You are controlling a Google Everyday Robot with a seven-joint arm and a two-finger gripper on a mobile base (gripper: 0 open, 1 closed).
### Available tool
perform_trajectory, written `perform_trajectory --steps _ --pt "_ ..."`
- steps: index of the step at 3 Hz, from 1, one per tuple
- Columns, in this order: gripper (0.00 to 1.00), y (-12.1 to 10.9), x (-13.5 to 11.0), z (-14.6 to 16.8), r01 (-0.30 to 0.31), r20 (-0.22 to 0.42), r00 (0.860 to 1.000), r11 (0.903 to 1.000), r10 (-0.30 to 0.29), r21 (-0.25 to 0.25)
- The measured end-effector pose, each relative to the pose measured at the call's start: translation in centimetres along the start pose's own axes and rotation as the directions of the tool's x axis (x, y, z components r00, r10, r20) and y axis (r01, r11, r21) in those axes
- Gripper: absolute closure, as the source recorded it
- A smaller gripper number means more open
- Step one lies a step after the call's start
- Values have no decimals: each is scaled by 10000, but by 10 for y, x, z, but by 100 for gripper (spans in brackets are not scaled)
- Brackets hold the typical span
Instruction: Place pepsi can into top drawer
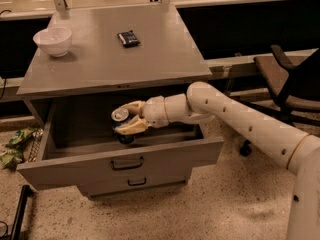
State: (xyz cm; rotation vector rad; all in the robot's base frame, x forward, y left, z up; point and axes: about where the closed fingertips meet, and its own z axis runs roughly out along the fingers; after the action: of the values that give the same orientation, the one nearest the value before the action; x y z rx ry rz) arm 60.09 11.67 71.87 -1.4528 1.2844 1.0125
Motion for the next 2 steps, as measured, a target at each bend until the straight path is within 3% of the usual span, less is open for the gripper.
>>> perform_trajectory --steps 2 --pt "53 -1 12 14 79 76 9999 9988 -83 476"
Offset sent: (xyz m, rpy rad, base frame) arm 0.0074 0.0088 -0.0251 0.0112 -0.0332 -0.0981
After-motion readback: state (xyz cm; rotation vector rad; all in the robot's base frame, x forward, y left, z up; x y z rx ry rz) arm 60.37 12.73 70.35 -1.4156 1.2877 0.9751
